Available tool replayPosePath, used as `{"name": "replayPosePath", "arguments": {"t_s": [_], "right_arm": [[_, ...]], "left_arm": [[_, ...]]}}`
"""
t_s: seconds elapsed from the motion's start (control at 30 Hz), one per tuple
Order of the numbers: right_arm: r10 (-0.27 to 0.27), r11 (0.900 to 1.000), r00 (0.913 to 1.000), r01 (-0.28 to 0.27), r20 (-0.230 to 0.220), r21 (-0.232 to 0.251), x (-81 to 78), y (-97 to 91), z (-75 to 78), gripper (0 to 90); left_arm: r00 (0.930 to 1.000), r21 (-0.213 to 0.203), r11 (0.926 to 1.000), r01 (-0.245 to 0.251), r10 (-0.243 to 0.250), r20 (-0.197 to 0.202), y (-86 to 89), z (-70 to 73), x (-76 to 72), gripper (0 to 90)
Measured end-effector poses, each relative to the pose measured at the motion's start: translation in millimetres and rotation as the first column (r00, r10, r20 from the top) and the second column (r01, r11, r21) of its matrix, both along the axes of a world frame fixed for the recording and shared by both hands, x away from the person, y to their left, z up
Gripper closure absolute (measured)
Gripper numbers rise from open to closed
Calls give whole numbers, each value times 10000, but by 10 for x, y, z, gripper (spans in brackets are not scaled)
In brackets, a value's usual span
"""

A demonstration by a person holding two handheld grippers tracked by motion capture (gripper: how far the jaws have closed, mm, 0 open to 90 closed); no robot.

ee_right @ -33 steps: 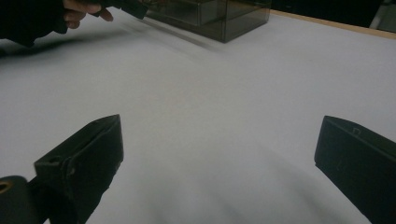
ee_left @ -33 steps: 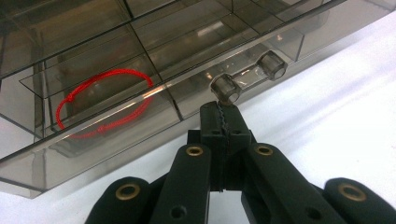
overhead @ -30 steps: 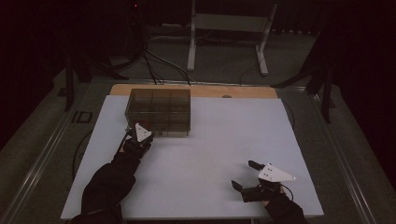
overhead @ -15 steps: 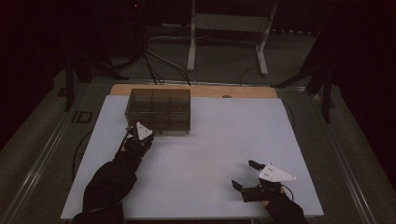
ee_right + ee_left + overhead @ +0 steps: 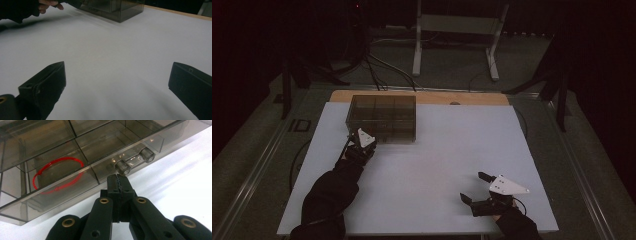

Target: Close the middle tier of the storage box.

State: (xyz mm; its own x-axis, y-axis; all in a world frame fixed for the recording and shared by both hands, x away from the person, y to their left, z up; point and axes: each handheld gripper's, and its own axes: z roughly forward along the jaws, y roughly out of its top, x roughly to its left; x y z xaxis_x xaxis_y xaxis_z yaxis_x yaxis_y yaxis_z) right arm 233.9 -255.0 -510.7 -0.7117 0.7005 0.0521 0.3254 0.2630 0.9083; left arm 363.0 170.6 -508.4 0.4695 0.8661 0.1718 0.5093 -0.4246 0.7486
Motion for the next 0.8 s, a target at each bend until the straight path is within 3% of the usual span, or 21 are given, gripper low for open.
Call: {"name": "replayPosePath", "arguments": {"t_s": [0.8], "right_arm": [[-8,10000,10000,7,10,43,-6,-4,5,13]], "left_arm": [[9998,49,9998,-185,185,-8,-8,-20,92,900]]}}
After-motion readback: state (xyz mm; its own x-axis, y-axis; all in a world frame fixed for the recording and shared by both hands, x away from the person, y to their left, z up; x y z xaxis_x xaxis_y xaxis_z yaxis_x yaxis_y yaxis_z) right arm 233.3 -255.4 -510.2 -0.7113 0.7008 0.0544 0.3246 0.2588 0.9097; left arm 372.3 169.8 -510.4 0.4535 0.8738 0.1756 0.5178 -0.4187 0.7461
